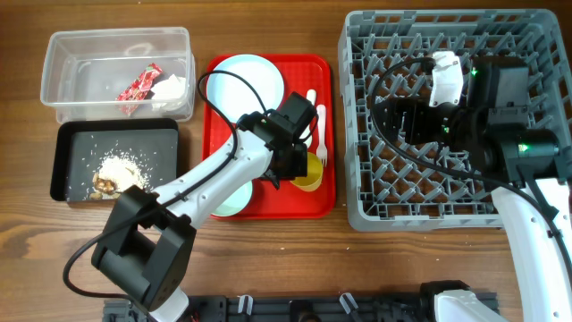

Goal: Sort waste into correct bins and load items into the dishwasher rack
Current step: 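Grasp the yellow cup with the left gripper and lift it, then hand the yellow cup from the left gripper to the right gripper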

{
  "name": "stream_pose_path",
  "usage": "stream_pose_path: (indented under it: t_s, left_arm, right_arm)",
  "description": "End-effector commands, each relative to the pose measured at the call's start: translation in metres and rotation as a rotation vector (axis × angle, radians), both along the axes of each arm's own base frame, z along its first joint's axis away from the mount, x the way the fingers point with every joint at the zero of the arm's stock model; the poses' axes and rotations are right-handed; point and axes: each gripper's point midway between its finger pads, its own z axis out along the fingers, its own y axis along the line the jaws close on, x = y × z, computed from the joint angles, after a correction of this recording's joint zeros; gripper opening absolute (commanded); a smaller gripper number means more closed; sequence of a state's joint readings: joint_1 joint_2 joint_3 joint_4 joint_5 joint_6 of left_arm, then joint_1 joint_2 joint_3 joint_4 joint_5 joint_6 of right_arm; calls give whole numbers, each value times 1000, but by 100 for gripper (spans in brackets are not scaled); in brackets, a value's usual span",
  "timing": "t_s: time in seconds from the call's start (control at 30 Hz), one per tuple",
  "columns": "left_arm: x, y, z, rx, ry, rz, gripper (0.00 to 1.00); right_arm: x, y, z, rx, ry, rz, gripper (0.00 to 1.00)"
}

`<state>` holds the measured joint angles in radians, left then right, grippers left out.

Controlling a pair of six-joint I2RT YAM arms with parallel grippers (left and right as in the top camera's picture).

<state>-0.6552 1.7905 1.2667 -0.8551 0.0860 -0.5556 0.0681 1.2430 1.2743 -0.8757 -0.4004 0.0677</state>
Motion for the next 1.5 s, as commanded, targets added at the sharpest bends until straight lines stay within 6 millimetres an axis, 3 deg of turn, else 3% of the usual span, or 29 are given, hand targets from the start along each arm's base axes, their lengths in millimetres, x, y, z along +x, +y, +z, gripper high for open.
stream_pose_path:
  t_s: [0.0, 0.1, 0.27, 0.43, 0.53, 0.7, 0.83, 1.13, 1.33, 1.47]
  left_arm:
    - [-4, -10, 13, -129, 54, -16, 4]
    - [-1, -15, 43, -299, 69, -56, 4]
    - [6, -7, 108, -673, 73, -125, 4]
    - [16, 18, 172, -1062, 38, -175, 4]
    - [21, 31, 194, -1186, 8, -189, 4]
    - [17, 34, 225, -1359, -12, -271, 4]
    - [15, 33, 230, -1382, -10, -287, 4]
    - [13, 30, 230, -1383, 4, -292, 4]
    - [11, 28, 230, -1383, 9, -298, 4]
    - [10, 26, 230, -1383, 13, -304, 4]
  right_arm:
    - [2, 2, 1, 35, 16, -13, 100]
    - [1, 4, 2, 62, 34, -26, 100]
    - [-6, 27, 15, 175, 22, 81, 100]
    - [-20, 64, 50, 342, -92, 352, 100]
    - [-29, 80, 73, 420, -177, 495, 100]
    - [-42, 100, 86, 478, -246, 658, 100]
    - [-50, 117, 91, 529, -258, 759, 100]
    - [-45, 154, 68, 526, -181, 805, 95]
    - [-49, 180, 60, 543, -162, 875, 87]
    - [-50, 188, 59, 552, -147, 881, 76]
